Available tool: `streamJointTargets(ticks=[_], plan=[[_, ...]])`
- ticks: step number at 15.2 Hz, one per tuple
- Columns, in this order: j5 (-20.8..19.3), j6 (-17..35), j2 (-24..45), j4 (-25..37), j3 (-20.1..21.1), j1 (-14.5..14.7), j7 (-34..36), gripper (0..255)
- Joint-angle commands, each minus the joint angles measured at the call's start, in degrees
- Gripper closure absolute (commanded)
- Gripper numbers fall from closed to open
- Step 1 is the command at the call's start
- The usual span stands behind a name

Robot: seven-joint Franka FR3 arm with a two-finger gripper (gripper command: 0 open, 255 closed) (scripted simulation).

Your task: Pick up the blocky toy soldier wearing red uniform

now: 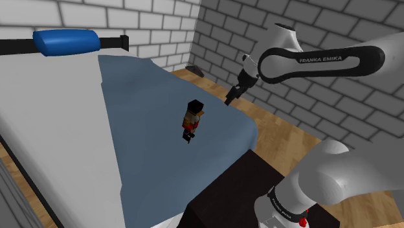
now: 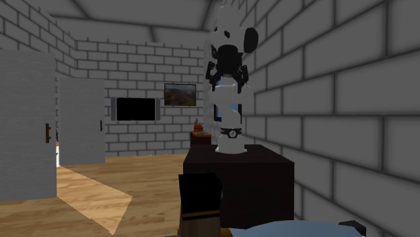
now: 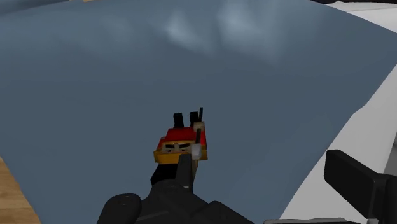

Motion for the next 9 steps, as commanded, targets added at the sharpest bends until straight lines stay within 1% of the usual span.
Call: streamJointTargets(ticks=[1, 6, 9], plan=[[0.12, 5.46, 3.35, -1.37, -1.26, 0.07, -0.88, 0], [2.21, 18.65, 14.2, -2.44, -4.52, 1.48, -3.82, 0], [5.79, 26.18, 21.74, -1.78, -6.95, 3.54, -7.21, 0]])
